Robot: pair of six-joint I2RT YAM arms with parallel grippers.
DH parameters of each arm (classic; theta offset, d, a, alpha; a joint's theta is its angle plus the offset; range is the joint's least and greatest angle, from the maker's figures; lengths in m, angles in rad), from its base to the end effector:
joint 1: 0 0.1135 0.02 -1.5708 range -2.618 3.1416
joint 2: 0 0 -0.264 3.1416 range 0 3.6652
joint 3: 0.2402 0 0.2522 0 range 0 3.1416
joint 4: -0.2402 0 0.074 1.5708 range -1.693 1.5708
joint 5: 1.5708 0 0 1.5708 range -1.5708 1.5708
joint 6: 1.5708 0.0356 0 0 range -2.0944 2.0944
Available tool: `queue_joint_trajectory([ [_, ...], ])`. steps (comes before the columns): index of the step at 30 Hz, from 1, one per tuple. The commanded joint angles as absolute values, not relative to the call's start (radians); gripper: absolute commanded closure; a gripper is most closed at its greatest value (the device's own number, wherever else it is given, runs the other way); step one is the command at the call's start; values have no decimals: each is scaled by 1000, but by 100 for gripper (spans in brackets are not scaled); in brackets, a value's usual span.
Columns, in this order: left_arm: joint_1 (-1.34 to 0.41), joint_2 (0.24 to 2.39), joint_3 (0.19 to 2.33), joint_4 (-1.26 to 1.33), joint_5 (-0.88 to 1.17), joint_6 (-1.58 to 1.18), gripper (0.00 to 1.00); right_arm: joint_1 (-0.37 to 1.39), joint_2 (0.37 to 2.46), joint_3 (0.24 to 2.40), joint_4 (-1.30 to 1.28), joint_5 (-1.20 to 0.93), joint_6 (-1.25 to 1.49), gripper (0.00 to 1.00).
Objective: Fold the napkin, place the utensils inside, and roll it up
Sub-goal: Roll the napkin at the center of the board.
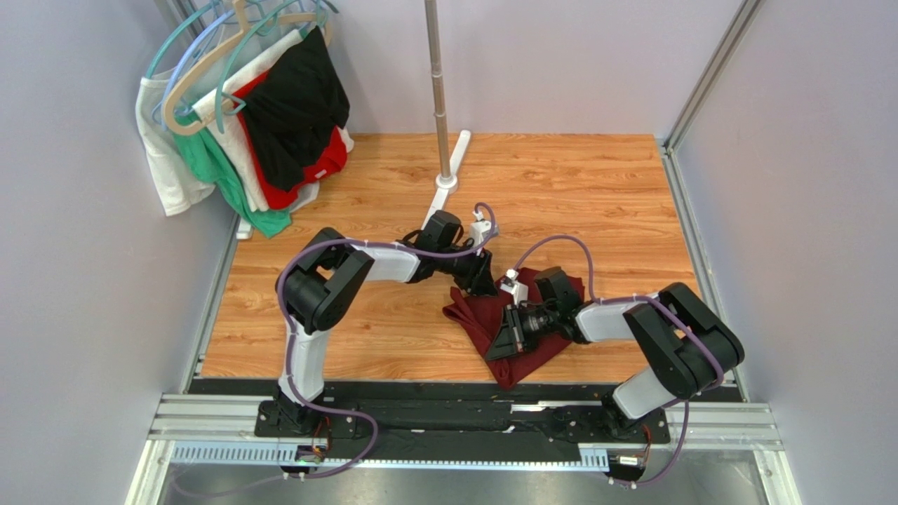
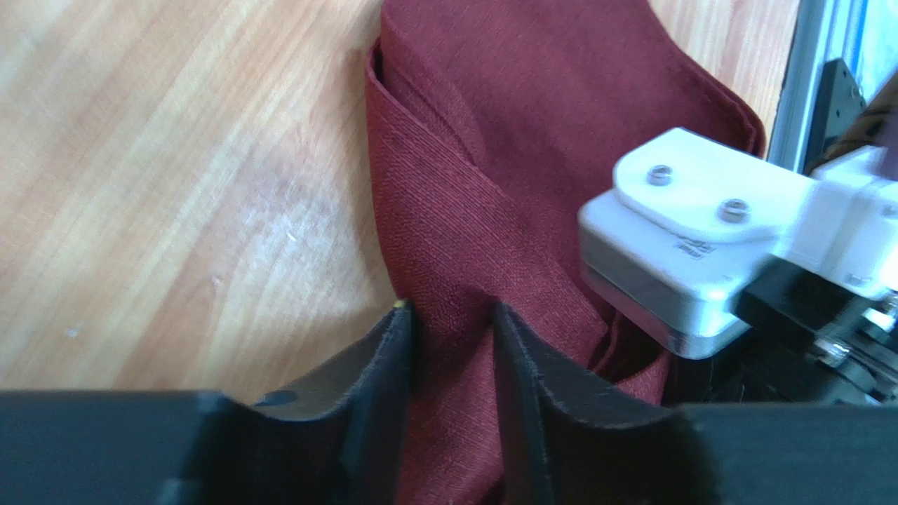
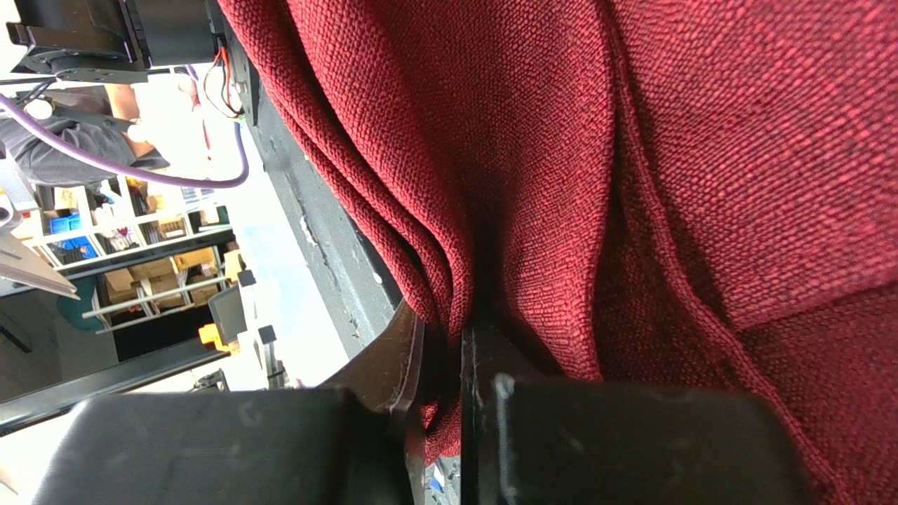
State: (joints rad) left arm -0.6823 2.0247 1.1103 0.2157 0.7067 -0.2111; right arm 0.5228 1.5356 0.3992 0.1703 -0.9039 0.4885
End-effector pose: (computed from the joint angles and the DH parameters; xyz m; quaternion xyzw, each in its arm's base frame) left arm 0.3038 -0.2766 0.1283 0.3406 0.7928 -0.4541 0.2219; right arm 0.1791 0.1355 0.1014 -0.1447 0.8564 0.4945 0.0324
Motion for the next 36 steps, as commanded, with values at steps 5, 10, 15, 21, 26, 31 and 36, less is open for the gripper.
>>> queue_joint_trajectory([
  [5,-689,2048,1137,118,704,-186,93,517,1539,402,170,-865,465,100],
  [10,-678,2017,1111,104,655,-196,100,517,1577,461,138,-854,439,100],
  [15,-592,1942,1002,127,634,-238,100,520,1669,540,133,-871,428,100],
  [21,-531,1810,850,91,560,-227,100,543,1749,632,126,-874,422,100],
  [26,-512,1746,782,101,469,-245,100,546,1787,699,5,-870,347,100],
  [31,-508,1688,810,89,448,-239,70,555,1801,724,-100,-893,295,100],
  [36,-508,1560,868,14,367,-248,31,557,1798,732,-110,-910,296,100],
])
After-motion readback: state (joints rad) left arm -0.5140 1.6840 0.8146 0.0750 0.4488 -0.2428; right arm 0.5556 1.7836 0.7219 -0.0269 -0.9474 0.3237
